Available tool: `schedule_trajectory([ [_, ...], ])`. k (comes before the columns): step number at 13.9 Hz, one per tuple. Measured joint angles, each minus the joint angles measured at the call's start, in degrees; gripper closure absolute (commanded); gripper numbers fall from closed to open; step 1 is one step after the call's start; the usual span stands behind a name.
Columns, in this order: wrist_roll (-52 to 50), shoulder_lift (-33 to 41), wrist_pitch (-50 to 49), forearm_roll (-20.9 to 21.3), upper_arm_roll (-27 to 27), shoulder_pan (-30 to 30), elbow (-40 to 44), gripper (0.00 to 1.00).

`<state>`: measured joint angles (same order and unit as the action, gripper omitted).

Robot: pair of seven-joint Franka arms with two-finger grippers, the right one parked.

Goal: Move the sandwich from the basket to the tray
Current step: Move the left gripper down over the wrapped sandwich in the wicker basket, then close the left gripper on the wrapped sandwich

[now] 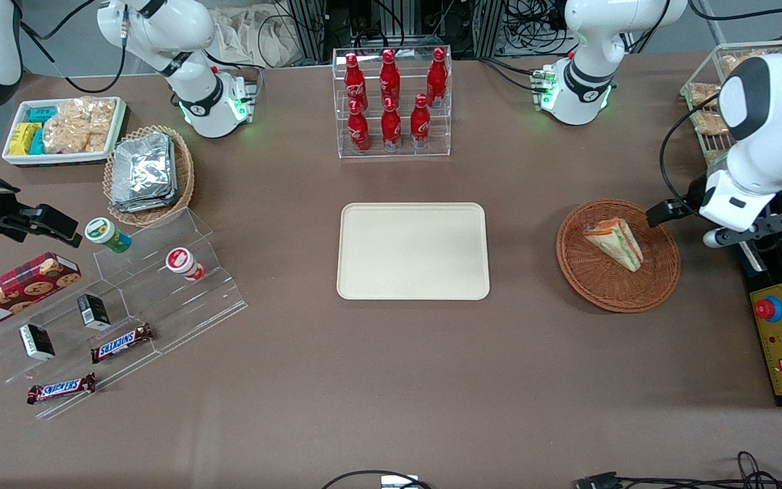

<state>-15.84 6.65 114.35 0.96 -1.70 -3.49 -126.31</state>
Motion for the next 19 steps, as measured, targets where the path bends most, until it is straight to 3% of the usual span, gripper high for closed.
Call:
schedule_trajectory([
  [9,-11.7,0.1,22.1,0.0,0.0,0.0,-17.6,0.0],
  [19,-16.3,-5.5,35.0,-0.1,0.1,0.0,-21.9,0.0],
])
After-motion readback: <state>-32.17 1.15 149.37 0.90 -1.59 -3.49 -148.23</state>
